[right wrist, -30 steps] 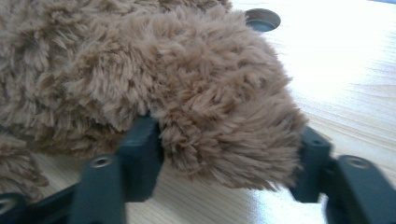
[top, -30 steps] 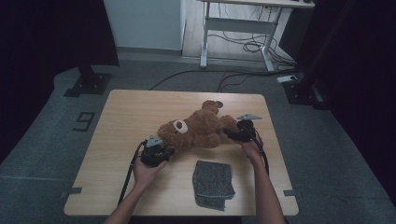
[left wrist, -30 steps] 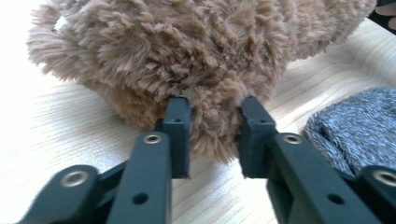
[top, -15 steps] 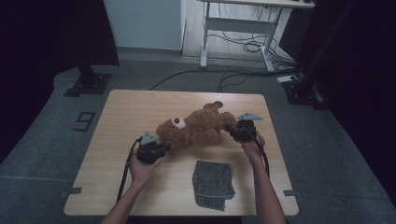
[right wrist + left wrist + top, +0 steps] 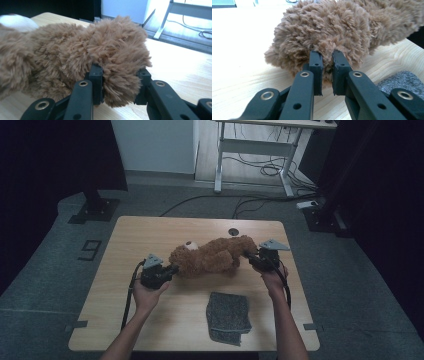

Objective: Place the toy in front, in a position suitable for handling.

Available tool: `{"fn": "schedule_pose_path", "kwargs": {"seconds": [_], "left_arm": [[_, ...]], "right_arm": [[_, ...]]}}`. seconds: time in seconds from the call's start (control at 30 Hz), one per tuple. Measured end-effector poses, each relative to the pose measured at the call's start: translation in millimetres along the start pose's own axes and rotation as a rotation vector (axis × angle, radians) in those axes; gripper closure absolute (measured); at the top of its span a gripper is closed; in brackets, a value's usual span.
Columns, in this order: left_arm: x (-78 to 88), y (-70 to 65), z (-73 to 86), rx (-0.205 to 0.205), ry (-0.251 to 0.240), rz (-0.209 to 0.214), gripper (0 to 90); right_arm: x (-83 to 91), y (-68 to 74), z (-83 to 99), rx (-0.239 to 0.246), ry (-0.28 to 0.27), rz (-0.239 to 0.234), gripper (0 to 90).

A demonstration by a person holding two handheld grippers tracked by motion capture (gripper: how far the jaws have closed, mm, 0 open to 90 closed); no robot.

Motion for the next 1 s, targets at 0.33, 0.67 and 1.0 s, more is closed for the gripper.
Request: {"fn": "schedule_pose_path", "kwargs": {"seconds": [0.33, 0.67, 1.0], "left_arm": [[-7.0, 13.4, 5.7, -0.005, 0.02, -0.034, 80.7], [-14.5, 31.8, 21.4, 0.023, 0.058, -0.057, 78.4], [-0.2, 35.9, 16.1, 0.043, 0.041, -0.069, 50.2]], "right_arm": [[16.8, 23.0, 19.6, 0.024, -0.021, -0.021, 67.7], [7.0, 38.5, 49.5, 0.016, 0.004, -0.064, 66.8], [7.4, 34.8, 64.3, -0.054, -0.004, -0.084, 60.8]]}}
Point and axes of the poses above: each handheld gripper's, and its own axes: x roughly backward along the jaws, z roughly out of its underside, y roughly to its left, the point moved 10 cm from there along -x, roughly forward along the jaws, and after that the axes turned 10 degrees about -z, right-handed, at the moved point
